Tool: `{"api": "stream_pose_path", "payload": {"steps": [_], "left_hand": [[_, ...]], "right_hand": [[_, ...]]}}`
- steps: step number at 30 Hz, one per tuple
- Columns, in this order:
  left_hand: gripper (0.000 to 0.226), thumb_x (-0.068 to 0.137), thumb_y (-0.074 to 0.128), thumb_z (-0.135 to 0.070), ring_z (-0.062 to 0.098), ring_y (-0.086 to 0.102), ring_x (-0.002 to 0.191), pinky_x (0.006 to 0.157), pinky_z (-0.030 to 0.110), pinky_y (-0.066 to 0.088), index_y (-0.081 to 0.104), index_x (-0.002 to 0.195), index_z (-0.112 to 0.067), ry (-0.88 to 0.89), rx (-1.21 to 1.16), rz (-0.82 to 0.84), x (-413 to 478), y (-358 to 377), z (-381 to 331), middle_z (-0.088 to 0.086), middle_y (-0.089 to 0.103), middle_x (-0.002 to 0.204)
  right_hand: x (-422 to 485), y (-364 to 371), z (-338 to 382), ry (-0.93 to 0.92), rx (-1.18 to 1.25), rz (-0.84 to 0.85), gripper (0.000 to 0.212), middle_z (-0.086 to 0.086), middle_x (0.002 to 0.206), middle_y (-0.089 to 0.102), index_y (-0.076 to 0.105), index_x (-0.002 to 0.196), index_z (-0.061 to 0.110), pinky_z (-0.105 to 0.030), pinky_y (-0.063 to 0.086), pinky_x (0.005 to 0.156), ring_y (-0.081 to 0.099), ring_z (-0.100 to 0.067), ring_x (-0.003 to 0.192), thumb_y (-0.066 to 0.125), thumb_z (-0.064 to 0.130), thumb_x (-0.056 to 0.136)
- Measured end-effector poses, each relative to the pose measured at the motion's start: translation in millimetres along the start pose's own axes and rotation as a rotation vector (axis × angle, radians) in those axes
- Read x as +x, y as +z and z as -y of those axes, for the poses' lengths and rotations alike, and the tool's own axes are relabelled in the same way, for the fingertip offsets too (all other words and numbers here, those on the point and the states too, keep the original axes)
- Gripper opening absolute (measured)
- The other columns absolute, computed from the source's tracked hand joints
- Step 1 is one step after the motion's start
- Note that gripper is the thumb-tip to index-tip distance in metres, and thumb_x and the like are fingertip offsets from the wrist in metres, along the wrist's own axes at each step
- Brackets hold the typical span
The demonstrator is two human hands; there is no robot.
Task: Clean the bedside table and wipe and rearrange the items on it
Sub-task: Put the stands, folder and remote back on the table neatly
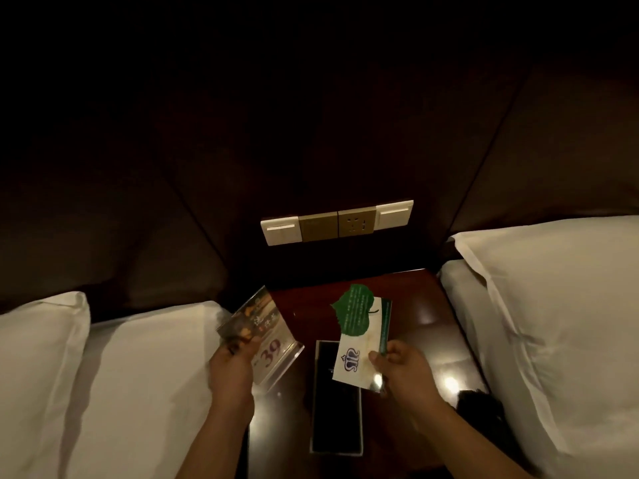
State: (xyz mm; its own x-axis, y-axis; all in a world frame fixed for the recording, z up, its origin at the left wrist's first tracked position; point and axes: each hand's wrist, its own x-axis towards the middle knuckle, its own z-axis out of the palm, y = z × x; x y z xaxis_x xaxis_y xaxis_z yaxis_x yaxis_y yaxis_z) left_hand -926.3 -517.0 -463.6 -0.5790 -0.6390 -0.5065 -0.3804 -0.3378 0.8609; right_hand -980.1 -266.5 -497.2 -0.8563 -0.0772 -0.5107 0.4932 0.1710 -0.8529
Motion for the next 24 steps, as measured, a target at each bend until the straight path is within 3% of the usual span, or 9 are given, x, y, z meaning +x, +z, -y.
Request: {"api": "stream_pose_path", "payload": {"steps": [4,7,9,11,15,21,24], "left_hand": [[0.024,0.085,0.069,-0.004,0.037,0.071,0.095,0.094,0.056,0.053,0.069,0.108,-0.010,-0.005,0.030,0.025,66,16,16,0.015,0.076,0.096],[0.025,0.085,0.067,0.000,0.037,0.070,0.097,0.094,0.055,0.053,0.069,0.107,-0.010,-0.025,0.021,0.033,99,27,34,0.015,0.076,0.098],[0.026,0.085,0.067,0.000,0.038,0.069,0.100,0.094,0.056,0.052,0.068,0.109,-0.010,-0.026,0.009,0.032,118,35,46,0.017,0.074,0.103],[0.026,0.085,0.067,0.000,0.036,0.068,0.102,0.088,0.049,0.053,0.067,0.106,-0.016,-0.019,-0.006,0.029,135,43,59,0.016,0.073,0.105],[0.027,0.088,0.065,-0.001,0.028,0.067,0.099,0.074,0.037,0.051,0.066,0.100,-0.025,0.022,-0.001,0.057,156,59,83,0.009,0.073,0.104],[0.026,0.087,0.066,-0.001,0.027,0.065,0.105,0.092,0.045,0.051,0.067,0.101,-0.023,0.048,0.093,0.099,164,69,108,0.008,0.072,0.107],[0.025,0.086,0.069,-0.002,0.022,0.068,0.099,0.086,0.037,0.051,0.070,0.097,-0.024,0.079,0.123,0.116,166,68,112,0.004,0.075,0.102]], "right_hand": [[57,23,-25,0.062,0.057,-0.025,0.009,-0.007,0.084,0.077,0.062,0.084,0.010,-0.030,0.050,0.048,0.074,-0.029,0.074,0.067,0.016,0.090],[100,34,-41,0.104,0.110,-0.052,0.014,-0.015,0.086,0.076,0.060,0.085,0.001,-0.038,0.054,0.053,0.073,-0.031,0.077,0.067,0.012,0.090],[126,40,-47,0.125,0.151,-0.074,0.011,-0.015,0.086,0.076,0.063,0.084,0.002,-0.035,0.054,0.050,0.073,-0.028,0.073,0.067,0.010,0.090],[149,45,-51,0.150,0.196,-0.105,0.012,-0.013,0.083,0.076,0.064,0.079,0.004,-0.027,0.049,0.043,0.071,-0.027,0.068,0.067,0.010,0.090],[184,54,-60,0.189,0.309,-0.134,0.012,-0.012,0.084,0.076,0.063,0.079,0.006,-0.027,0.047,0.043,0.069,-0.030,0.073,0.067,0.009,0.090],[205,57,-75,0.205,0.299,-0.171,0.020,-0.016,0.090,0.074,0.057,0.073,0.012,-0.025,0.044,0.042,0.059,-0.020,0.057,0.067,0.011,0.090],[209,57,-82,0.218,0.308,-0.194,0.019,-0.017,0.091,0.074,0.056,0.074,0.011,-0.028,0.046,0.046,0.062,-0.024,0.064,0.068,0.009,0.090]]}}
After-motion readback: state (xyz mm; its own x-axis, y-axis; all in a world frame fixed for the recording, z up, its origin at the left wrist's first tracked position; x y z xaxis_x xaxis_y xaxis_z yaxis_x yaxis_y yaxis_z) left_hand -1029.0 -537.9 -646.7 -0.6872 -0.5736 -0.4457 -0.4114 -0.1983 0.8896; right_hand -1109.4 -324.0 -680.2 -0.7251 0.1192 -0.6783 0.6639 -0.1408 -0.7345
